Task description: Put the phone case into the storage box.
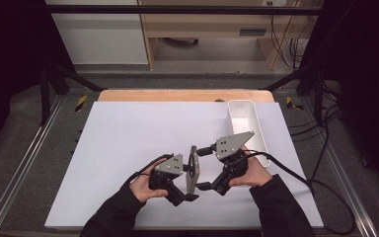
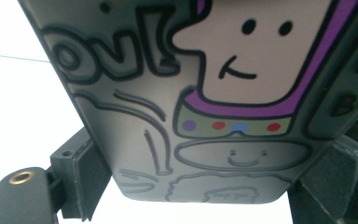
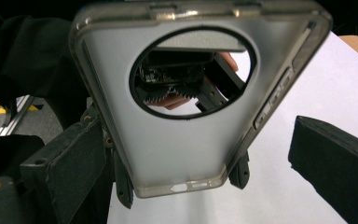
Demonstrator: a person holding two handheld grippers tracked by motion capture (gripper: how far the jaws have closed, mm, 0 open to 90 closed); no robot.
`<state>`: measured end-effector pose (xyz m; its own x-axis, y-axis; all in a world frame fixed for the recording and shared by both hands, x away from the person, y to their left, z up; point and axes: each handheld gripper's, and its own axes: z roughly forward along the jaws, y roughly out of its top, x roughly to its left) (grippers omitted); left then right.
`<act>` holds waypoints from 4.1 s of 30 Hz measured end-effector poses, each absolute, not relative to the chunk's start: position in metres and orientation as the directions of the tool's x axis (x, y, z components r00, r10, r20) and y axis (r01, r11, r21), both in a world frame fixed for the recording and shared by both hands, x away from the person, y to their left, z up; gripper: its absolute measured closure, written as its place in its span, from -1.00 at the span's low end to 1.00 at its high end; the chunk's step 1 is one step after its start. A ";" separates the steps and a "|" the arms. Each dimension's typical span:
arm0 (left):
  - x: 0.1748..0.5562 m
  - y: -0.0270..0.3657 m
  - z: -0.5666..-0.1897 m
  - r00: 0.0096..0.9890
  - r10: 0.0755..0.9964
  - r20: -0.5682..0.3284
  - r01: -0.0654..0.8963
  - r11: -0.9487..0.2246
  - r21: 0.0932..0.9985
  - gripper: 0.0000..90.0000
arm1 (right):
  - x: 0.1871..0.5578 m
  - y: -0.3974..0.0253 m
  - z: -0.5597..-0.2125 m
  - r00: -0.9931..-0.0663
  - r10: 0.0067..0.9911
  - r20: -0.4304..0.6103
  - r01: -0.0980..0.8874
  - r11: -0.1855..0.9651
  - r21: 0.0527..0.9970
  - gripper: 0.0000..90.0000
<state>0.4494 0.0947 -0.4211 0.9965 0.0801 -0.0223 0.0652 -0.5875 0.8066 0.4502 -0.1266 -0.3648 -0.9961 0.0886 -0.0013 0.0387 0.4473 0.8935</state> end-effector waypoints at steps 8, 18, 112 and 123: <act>0.448 0.091 -0.425 0.998 0.057 -0.024 0.054 -0.605 0.795 -0.75 | 0.450 -0.125 -0.367 -0.997 0.074 -0.001 0.032 0.452 0.892 -0.89; 0.446 0.089 -0.429 0.999 0.033 -0.012 0.031 -0.630 0.776 -0.75 | 0.450 -0.122 -0.372 -0.999 0.036 0.002 0.018 0.458 0.889 -0.84; 0.448 0.234 -0.430 0.748 0.663 -0.020 0.267 -0.272 0.925 -1.00 | 0.458 -0.185 -0.337 -0.828 0.560 0.025 0.205 0.260 0.944 -0.74; 0.446 0.251 -0.436 0.712 0.702 -0.021 0.266 -0.242 0.933 -1.00 | 0.461 -0.190 -0.330 -0.785 0.620 0.012 0.216 0.255 0.943 -0.74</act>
